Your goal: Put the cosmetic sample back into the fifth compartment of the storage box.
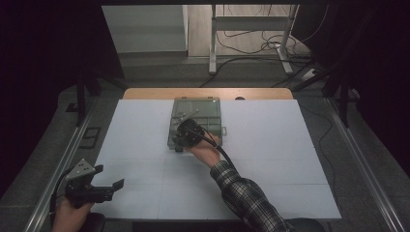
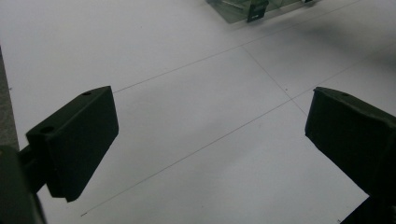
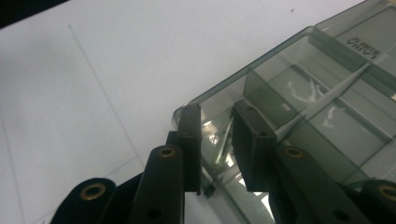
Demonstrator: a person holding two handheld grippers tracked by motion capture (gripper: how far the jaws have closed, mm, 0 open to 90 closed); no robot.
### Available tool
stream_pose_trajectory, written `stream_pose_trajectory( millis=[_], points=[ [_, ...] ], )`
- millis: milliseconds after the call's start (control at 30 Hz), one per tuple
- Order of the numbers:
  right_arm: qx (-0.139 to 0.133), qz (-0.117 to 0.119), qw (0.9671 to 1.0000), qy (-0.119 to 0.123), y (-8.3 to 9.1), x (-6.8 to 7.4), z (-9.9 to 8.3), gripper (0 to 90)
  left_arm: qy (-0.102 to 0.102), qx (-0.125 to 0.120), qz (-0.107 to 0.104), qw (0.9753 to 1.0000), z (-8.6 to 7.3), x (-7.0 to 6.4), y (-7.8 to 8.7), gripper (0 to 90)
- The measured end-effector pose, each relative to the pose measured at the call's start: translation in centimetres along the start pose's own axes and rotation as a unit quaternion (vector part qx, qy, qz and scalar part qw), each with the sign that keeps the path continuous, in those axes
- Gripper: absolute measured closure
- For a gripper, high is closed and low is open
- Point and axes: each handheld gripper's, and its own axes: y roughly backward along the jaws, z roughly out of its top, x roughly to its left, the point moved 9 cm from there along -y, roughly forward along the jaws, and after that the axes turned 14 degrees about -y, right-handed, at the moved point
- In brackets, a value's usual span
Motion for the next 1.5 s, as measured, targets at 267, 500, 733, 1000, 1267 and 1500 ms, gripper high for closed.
stream_pose_trajectory(
  millis=[267,500,733,1000,1267,1500],
  points=[
    [0.007,0.021,0.9997,-0.011,1.1,0.3,-0.5,62.3,-0.001,0.002,0.0,1.0,0.0,0.0,0.0,3.4],
    [0.012,0.025,0.9995,-0.016,1.9,0.1,-1.0,57.7,0.0,0.002,-0.001,1.0,0.0,0.0,-0.1,3.4],
    [0.012,0.035,0.9991,-0.02,2.5,0.1,-1.3,53.6,-0.001,0.003,-0.001,1.0,0.0,0.0,-0.1,3.5],
    [0.012,0.039,0.9991,-0.014,2.9,0.2,-1.7,45.4,-0.001,0.003,0.0,1.0,0.0,0.0,-0.1,3.5],
    [0.015,0.028,0.9994,-0.011,3.3,-0.2,-2.4,36.9,-0.003,0.003,-0.001,1.0,0.0,-0.1,-0.1,3.5],
    [0.024,0.034,0.9991,-0.01,3.8,-0.1,-2.9,29.0,-0.006,0.004,-0.001,1.0,0.0,-0.1,-0.1,3.6]
  ],
)
